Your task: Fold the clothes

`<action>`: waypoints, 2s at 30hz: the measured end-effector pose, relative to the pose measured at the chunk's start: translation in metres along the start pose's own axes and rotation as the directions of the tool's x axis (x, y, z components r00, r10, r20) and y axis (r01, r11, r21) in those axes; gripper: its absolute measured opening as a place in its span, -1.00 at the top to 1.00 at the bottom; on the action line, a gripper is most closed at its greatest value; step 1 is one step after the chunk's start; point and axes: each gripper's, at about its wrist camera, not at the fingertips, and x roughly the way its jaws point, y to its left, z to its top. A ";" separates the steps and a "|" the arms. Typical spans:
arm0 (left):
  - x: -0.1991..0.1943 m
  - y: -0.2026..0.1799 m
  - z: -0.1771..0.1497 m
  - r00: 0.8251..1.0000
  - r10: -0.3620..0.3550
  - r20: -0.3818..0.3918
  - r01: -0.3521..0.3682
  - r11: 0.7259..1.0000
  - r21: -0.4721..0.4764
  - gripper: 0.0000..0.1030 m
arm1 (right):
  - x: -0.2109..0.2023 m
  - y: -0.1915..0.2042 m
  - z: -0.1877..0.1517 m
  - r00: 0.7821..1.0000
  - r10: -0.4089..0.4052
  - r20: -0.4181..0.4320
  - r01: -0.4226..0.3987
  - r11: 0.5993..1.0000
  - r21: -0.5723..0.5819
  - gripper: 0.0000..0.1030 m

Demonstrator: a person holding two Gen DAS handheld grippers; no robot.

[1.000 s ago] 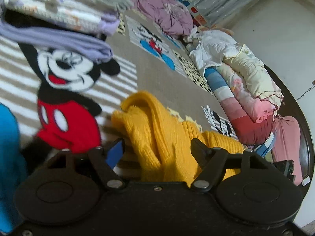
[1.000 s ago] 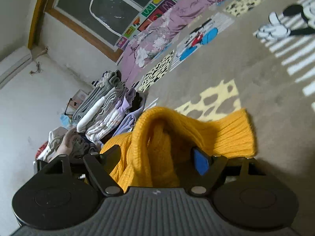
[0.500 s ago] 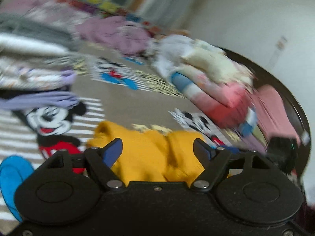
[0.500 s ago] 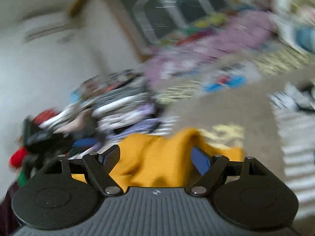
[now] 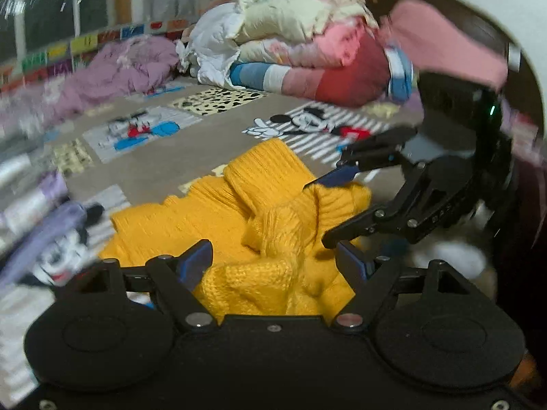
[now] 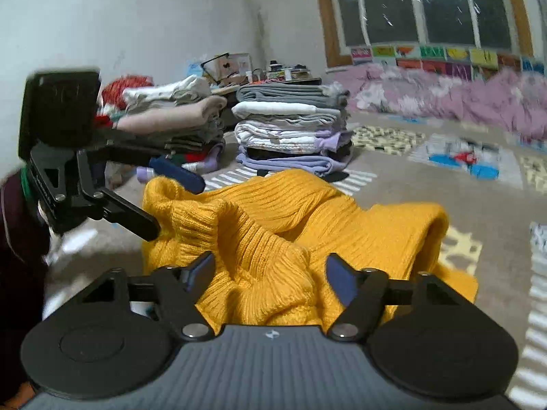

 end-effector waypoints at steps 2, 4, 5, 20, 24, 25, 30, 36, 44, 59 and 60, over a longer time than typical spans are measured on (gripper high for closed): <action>0.005 -0.005 0.000 0.999 0.027 -0.018 -0.026 0.999 0.042 -0.48 | 0.003 0.010 0.000 1.000 -0.010 -0.015 0.009 0.999 -0.052 -0.19; 0.009 -0.016 -0.003 0.998 0.052 -0.038 -0.047 0.992 0.118 -0.22 | 0.005 0.021 0.000 0.999 -0.020 -0.029 0.017 0.995 -0.103 -0.06; 0.011 -0.022 -0.005 0.997 0.065 -0.049 -0.057 0.985 0.163 -0.12 | 0.007 0.026 -0.001 0.999 -0.025 -0.037 0.020 0.992 -0.128 0.10; 0.000 -0.077 -0.036 0.977 0.205 -0.065 -0.170 0.921 0.351 0.57 | -0.021 0.079 -0.020 0.997 -0.074 0.001 0.071 0.960 -0.269 0.57; -0.005 -0.094 -0.044 0.972 0.231 -0.043 -0.198 0.904 0.378 0.62 | -0.029 0.092 -0.026 0.996 -0.084 0.005 0.082 0.956 -0.282 0.59; -0.006 -0.098 -0.046 0.971 0.236 -0.037 -0.204 0.901 0.383 0.63 | -0.031 0.095 -0.028 0.996 -0.087 0.005 0.085 0.956 -0.282 0.59; -0.009 -0.115 -0.056 0.960 0.279 -0.036 -0.240 0.880 0.410 0.64 | -0.039 0.111 -0.036 0.995 -0.104 0.004 0.101 0.954 -0.281 0.60; -0.013 -0.133 -0.069 0.949 0.312 -0.045 -0.266 0.869 0.417 0.64 | -0.045 0.131 -0.044 0.993 -0.121 -0.006 0.114 0.949 -0.293 0.61; -0.013 -0.151 -0.083 0.937 0.345 -0.057 -0.286 0.850 0.441 0.64 | -0.048 0.154 -0.058 0.987 -0.151 -0.047 0.131 0.948 -0.291 0.63; -0.010 -0.182 -0.119 0.916 0.389 -0.097 -0.274 0.784 0.557 0.64 | -0.042 0.178 -0.085 0.971 -0.188 -0.146 0.131 0.934 -0.332 0.68; -0.010 -0.183 -0.122 0.914 0.393 -0.099 -0.273 0.777 0.567 0.64 | -0.042 0.179 -0.087 0.970 -0.190 -0.152 0.129 0.932 -0.340 0.68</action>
